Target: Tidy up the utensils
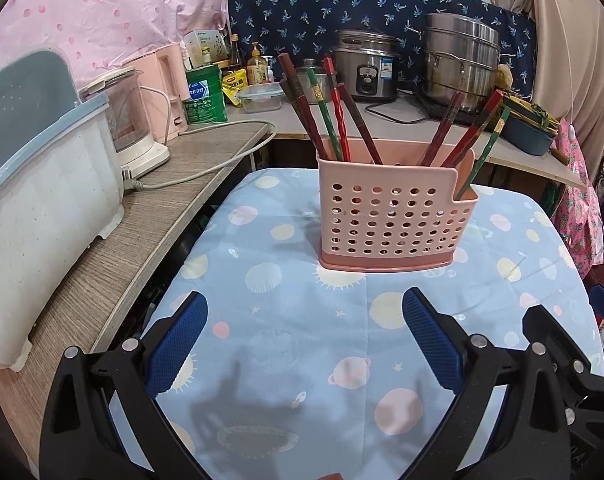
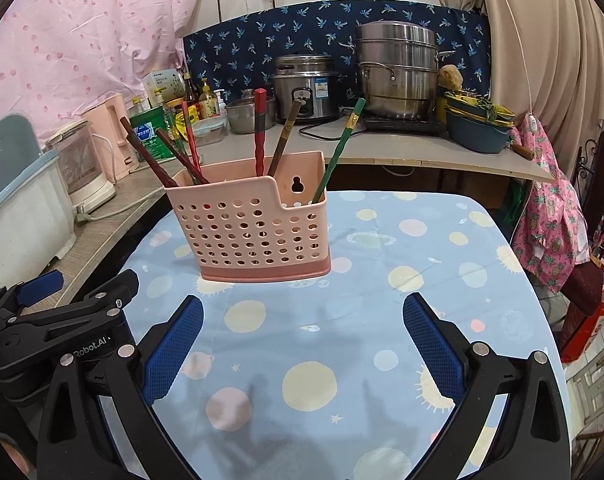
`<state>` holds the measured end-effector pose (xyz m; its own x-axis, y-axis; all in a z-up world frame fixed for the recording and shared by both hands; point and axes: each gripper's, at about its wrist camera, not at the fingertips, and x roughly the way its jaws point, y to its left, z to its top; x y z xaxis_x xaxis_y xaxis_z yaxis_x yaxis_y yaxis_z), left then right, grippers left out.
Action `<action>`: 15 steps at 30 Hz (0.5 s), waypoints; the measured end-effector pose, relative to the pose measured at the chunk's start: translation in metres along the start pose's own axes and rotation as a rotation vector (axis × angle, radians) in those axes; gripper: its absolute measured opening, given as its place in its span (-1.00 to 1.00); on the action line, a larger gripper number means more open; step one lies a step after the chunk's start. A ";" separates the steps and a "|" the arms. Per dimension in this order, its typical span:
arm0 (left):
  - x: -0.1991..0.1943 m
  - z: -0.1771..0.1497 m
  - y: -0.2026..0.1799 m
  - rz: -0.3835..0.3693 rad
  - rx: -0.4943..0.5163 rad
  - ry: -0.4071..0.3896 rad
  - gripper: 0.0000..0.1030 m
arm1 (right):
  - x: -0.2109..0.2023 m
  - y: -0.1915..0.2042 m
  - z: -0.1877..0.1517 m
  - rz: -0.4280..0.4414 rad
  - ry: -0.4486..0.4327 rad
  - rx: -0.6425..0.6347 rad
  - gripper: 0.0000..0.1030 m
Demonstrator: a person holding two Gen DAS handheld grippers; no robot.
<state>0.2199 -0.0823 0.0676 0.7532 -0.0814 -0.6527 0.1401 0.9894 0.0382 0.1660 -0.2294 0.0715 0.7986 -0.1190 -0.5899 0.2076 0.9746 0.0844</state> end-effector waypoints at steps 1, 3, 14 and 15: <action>0.000 0.000 0.000 0.000 -0.001 0.000 0.82 | 0.000 0.001 0.000 0.000 -0.001 -0.001 0.88; 0.000 0.000 0.000 0.000 -0.001 0.000 0.82 | -0.001 0.001 0.001 0.000 -0.002 -0.001 0.88; -0.001 0.001 0.002 0.003 -0.001 -0.002 0.82 | -0.003 0.000 0.004 -0.003 -0.005 0.001 0.88; -0.002 0.001 0.002 0.003 -0.001 -0.003 0.82 | -0.003 0.000 0.004 -0.004 -0.005 0.000 0.88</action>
<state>0.2198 -0.0801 0.0697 0.7556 -0.0793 -0.6502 0.1372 0.9898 0.0388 0.1664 -0.2295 0.0766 0.8006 -0.1240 -0.5862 0.2111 0.9740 0.0823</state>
